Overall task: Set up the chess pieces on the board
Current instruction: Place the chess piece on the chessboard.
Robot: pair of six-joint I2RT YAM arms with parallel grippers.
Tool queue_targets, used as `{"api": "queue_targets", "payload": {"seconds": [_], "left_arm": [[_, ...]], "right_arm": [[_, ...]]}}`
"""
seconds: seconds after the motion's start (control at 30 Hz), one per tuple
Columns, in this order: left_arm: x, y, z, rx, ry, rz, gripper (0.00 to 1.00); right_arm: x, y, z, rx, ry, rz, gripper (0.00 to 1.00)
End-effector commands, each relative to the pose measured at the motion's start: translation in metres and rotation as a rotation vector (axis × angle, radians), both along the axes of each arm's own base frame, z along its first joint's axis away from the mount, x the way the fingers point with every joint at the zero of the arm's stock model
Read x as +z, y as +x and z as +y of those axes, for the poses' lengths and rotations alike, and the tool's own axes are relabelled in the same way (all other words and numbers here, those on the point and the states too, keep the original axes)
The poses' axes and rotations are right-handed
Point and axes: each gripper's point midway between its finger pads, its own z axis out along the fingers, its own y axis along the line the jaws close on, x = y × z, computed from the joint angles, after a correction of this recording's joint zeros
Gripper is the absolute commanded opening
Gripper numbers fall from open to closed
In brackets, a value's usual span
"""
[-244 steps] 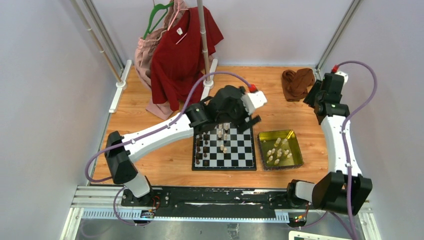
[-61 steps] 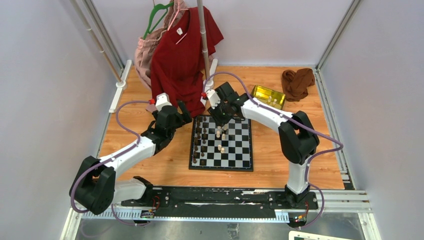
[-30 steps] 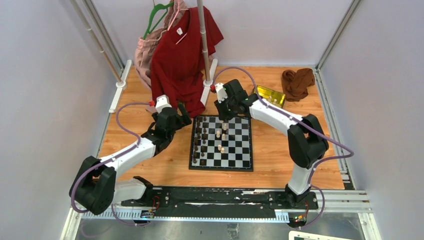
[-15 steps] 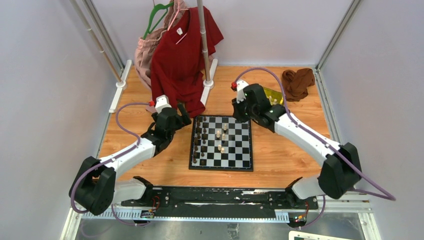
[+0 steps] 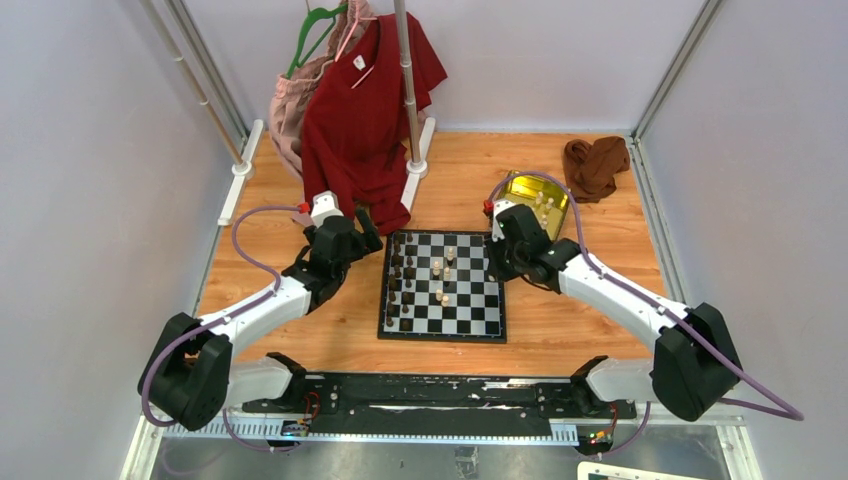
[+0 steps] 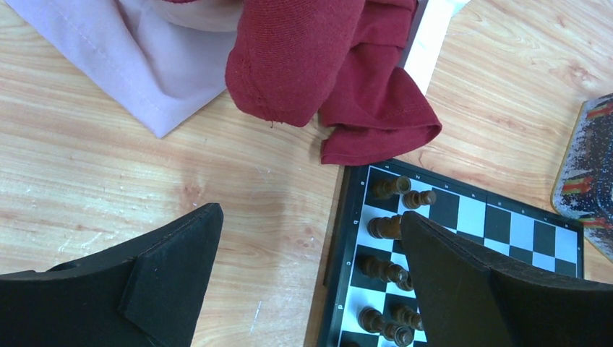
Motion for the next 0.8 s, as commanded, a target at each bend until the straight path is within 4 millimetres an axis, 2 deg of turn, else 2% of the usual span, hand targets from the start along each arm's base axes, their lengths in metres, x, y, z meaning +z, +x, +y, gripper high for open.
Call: {"api": "queue_targets", "payload": {"seconds": [0.0,0.13,0.33,0.77], "left_arm": [[0.01,0.004,0.004,0.017,-0.008,-0.042,1.0],[0.009,0.004,0.004,0.015,-0.006,-0.04,1.0],[0.008,0.004,0.003,0.013,-0.005,-0.037,1.0],[0.007,0.003,0.004,0.014,0.002,-0.033,1.0]], "right_arm": [[-0.01,-0.009,-0.011,-0.054,0.005,0.03,0.0],[-0.015,-0.012,-0.012,-0.062,0.016,0.033,0.0],[-0.021,-0.017,-0.004,-0.034,0.063,0.06,0.0],[-0.025,-0.009,-0.002,-0.05,0.079,0.056,0.0]]}}
